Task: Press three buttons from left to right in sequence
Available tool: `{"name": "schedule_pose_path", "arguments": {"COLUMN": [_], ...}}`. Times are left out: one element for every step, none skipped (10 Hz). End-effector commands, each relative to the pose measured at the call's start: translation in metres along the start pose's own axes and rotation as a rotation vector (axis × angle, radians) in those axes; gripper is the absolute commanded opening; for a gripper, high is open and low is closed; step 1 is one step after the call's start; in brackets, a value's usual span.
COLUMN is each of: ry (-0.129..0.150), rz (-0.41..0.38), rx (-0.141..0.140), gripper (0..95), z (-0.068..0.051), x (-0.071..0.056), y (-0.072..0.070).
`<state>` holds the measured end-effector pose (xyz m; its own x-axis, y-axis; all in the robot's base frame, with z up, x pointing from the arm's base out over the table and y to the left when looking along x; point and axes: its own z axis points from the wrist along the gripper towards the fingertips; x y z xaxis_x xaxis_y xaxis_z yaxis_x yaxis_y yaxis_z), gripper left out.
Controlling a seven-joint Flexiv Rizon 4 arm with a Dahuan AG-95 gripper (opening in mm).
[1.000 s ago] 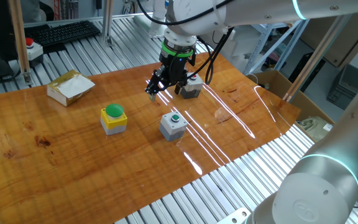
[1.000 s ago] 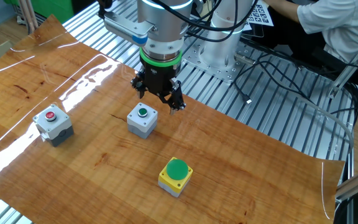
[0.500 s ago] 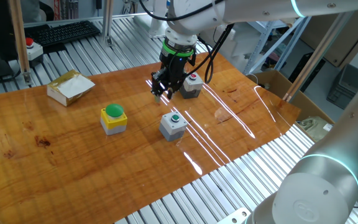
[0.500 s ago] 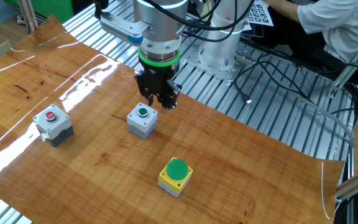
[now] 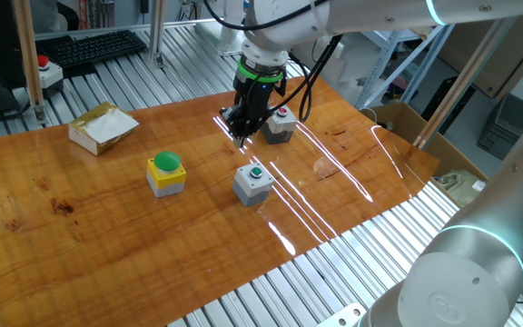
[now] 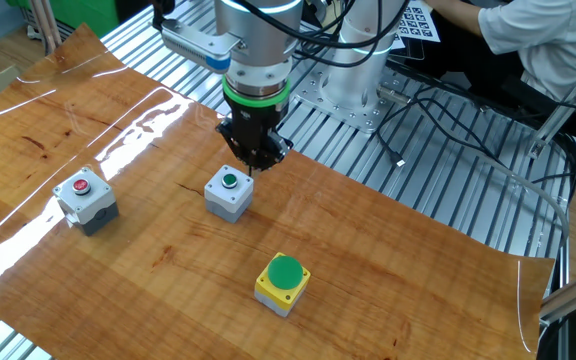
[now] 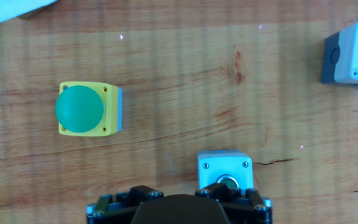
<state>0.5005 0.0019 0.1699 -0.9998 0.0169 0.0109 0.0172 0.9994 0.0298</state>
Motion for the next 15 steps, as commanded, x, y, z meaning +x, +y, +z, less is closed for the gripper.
{"name": "schedule_pose_path", "arguments": {"ry": [-0.001, -0.001, 0.001, 0.003, 0.005, 0.004, 0.004, 0.003, 0.003, 0.002, 0.002, 0.003, 0.005, 0.005, 0.005], "rz": [-0.001, 0.0, 0.003, 0.006, 0.002, -0.001, -0.003, -0.003, -0.003, -0.002, -0.002, -0.005, -0.005, -0.002, 0.003], "rx": [0.003, 0.004, 0.004, 0.005, 0.005, 0.006, 0.011, 0.013, 0.015, 0.017, 0.019, 0.019, 0.019, 0.019, 0.018], "gripper": [0.0, 0.0, 0.0, 0.0, 0.0, 0.0, 0.0, 0.0, 0.0, 0.0, 0.0, 0.0, 0.0, 0.0, 0.0], "z": [0.0, 0.0, 0.0, -0.001, -0.001, -0.001, -0.001, 0.001, 0.002, 0.004, 0.004, 0.004, 0.006, 0.008, 0.01], "x": [0.0, 0.0, -0.002, -0.006, -0.011, -0.018, -0.024, -0.03, -0.036, -0.044, -0.051, -0.056, -0.063, -0.068, -0.071], "y": [0.0, -0.001, -0.003, -0.005, -0.009, -0.014, -0.019, -0.025, -0.03, -0.037, -0.042, -0.046, -0.051, -0.055, -0.06]}}
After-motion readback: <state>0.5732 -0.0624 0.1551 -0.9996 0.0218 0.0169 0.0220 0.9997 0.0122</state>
